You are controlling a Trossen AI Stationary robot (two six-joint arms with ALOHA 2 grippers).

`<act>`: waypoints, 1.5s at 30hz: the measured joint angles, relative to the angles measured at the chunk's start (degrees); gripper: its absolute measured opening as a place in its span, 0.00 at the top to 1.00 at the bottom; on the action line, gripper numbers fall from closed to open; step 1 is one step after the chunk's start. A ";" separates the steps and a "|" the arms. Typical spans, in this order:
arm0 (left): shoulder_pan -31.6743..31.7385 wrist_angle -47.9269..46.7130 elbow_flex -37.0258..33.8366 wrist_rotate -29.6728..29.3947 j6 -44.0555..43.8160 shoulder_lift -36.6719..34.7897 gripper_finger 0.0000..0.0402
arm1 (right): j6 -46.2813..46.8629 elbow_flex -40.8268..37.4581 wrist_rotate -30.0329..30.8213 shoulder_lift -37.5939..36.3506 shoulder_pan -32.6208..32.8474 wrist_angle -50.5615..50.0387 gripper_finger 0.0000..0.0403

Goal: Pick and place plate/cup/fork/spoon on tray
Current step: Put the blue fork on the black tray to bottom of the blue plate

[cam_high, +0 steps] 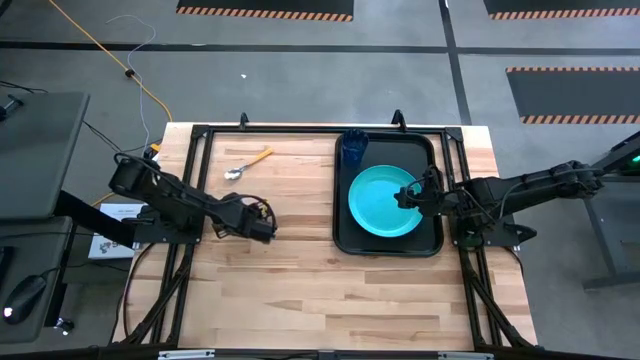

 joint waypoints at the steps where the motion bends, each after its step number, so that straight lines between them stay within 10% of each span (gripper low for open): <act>1: 0.01 0.01 0.13 -0.02 0.07 0.64 0.56 | 0.00 0.00 -0.01 0.02 0.00 0.01 0.43; 8: -0.68 0.02 -0.14 -1.01 0.71 -0.58 0.94 | 0.00 0.00 -0.01 0.02 0.01 0.42 0.43; 14: -1.76 -1.76 0.70 -7.58 9.29 -10.12 0.96 | -0.75 0.00 -0.12 -0.07 0.02 2.30 0.43; 25: 0.23 7.22 14.50 -6.97 61.23 -22.82 0.99 | -24.84 0.00 -10.47 -0.05 0.02 26.26 0.43; 35: 5.44 10.63 35.53 0.51 94.19 -3.94 1.00 | -26.99 0.06 -8.41 1.76 0.02 40.13 0.43; 45: 6.76 13.19 49.51 2.30 98.09 11.56 1.00 | -27.00 0.04 1.82 8.94 -0.25 43.33 0.43</act>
